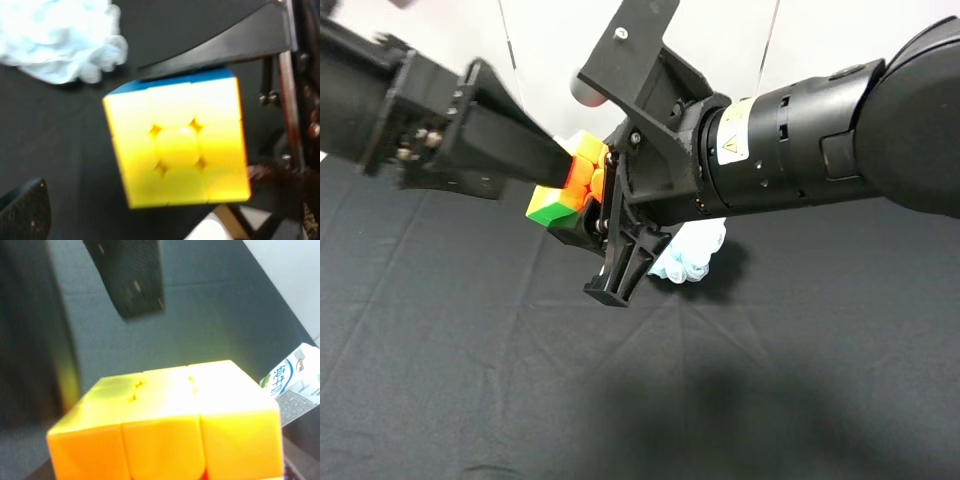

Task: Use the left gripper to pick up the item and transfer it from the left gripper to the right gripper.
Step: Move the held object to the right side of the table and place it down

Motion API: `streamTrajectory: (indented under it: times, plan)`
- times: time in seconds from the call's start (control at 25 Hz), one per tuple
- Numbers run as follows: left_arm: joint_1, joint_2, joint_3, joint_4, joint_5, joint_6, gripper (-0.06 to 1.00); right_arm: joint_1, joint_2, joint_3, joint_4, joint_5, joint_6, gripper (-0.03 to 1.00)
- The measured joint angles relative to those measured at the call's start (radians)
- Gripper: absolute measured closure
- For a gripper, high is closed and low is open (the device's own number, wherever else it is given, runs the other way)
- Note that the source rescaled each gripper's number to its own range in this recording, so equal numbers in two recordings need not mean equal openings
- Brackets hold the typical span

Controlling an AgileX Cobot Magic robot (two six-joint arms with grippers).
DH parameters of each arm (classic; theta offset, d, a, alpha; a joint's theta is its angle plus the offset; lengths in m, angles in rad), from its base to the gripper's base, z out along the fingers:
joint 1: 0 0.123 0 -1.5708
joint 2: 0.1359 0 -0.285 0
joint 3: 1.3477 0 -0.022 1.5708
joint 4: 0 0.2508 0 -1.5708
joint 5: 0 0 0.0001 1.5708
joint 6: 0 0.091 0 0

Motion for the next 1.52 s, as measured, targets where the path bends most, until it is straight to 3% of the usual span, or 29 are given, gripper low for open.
streamTrajectory:
  times: [0.4,0.6,0.76,0.92,1.24,1.52]
  plan:
    - [0.000,-0.262,0.000,0.425,0.081,-0.392,-0.05,0.000,0.000,0.000,0.003,0.000,0.022,0.96]
    - [0.000,-0.400,0.000,0.639,0.225,-0.576,-0.05,0.000,0.000,0.000,0.003,0.000,0.030,0.96]
    - [0.000,-0.494,0.000,0.766,0.345,-0.645,-0.05,0.000,0.000,0.000,0.003,0.000,0.045,0.96]
    - [0.000,-0.585,0.000,0.831,0.418,-0.668,-0.05,0.000,0.000,0.000,0.003,0.000,0.045,0.96]
    - [0.000,-0.742,0.000,0.927,0.421,-0.676,-0.05,0.000,0.000,0.000,0.003,0.000,0.060,0.97]
    - [0.000,-0.888,0.001,0.939,0.421,-0.606,-0.06,0.000,0.000,0.000,0.003,0.000,0.081,0.97]
